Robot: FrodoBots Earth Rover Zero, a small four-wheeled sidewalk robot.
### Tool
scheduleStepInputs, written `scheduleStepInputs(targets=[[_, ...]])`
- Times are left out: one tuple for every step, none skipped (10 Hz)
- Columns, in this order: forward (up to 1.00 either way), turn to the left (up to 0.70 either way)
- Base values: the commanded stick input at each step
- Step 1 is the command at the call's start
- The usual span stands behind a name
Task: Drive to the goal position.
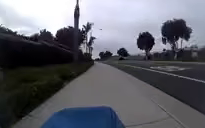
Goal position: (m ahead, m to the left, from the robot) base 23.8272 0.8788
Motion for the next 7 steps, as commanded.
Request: scheduleStepInputs(targets=[[1.00,0.00],[1.00,0.00],[1.00,0.00],[1.00,0.00],[1.00,0.00],[1.00,0.00],[1.00,0.00]])
